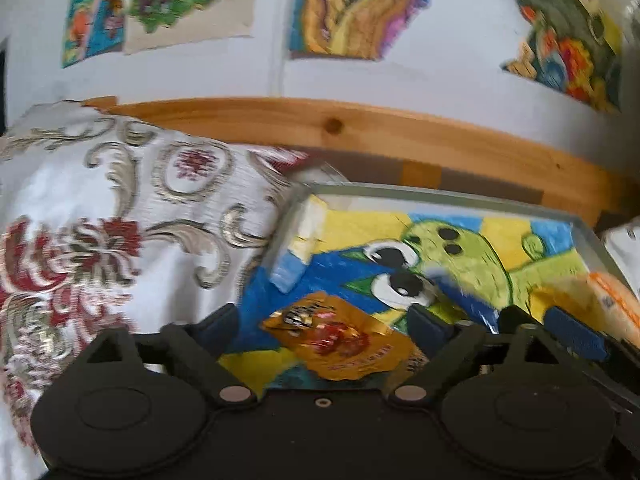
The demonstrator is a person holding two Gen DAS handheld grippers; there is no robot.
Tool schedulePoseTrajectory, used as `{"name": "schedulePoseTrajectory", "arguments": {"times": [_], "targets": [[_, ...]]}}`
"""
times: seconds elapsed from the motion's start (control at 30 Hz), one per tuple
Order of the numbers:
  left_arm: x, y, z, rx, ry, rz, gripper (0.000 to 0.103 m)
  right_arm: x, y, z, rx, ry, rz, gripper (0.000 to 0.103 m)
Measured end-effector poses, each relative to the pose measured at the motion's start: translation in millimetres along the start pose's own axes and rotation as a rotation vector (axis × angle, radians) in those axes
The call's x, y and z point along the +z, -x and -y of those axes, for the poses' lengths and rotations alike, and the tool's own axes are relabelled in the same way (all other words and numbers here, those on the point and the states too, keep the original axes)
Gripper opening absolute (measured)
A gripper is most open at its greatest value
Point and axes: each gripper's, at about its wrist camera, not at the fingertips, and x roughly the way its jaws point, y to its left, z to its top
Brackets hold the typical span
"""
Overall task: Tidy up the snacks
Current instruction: 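Carry both packs over the grey tray and open both tools to release them, then withdraw both open tools from the tray back over the remaining snacks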
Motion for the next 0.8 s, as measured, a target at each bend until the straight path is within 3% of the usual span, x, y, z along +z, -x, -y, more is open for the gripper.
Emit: {"name": "schedulePoseTrajectory", "arguments": {"times": [0.17,0.37,0.67,0.8], "targets": [[0,21,-14,0.02,0.045,0.036,0.102,12,16,-6,-0.001,0.025,0.017,0.07],[5,56,-18,0.014,0.046,0.068,0.102,30,48,-10,-0.013,0.024,0.038,0.087],[6,117,-31,0.022,0.053,0.1,0.102,51,105,-25,-0.018,0.067,0.071,0.103],[4,143,-40,0.025,0.064,0.1,0.102,54,129,-33,-0.012,0.095,0.059,0.103]]}}
